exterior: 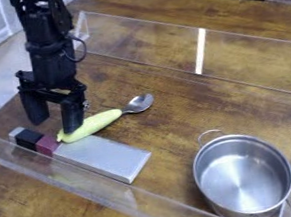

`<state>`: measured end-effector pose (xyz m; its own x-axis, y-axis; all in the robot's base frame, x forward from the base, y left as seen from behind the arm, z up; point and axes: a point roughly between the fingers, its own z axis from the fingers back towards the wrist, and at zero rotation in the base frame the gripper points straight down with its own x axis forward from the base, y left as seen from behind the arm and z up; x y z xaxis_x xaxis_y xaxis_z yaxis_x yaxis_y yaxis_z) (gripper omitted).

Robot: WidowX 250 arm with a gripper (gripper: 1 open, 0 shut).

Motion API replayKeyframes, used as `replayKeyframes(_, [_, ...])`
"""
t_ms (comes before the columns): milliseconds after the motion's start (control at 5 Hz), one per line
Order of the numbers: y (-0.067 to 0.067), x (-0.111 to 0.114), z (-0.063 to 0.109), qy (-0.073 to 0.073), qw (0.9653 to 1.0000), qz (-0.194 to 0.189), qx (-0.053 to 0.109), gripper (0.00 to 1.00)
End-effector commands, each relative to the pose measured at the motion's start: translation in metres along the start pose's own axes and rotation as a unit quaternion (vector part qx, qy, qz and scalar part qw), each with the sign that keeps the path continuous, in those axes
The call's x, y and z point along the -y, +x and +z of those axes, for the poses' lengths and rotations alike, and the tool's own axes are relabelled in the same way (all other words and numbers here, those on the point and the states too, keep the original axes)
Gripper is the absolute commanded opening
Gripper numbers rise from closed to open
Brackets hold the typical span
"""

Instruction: Move the toy knife to the right side of the table

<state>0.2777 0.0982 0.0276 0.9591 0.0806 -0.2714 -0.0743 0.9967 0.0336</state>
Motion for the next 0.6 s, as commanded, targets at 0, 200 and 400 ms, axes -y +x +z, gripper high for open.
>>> replayKeyframes(0, [-0.013,0.022,-0.044,-0.021,0.9951,0.013,-0.096,1.0])
replayKeyframes(200, [-0.013,0.03,-0.036,-0.016,0.9956,0.004,-0.092,1.0])
replayKeyframes(400, [-0.011,0.032,-0.029,-0.014,0.9958,-0.001,-0.091,0.0])
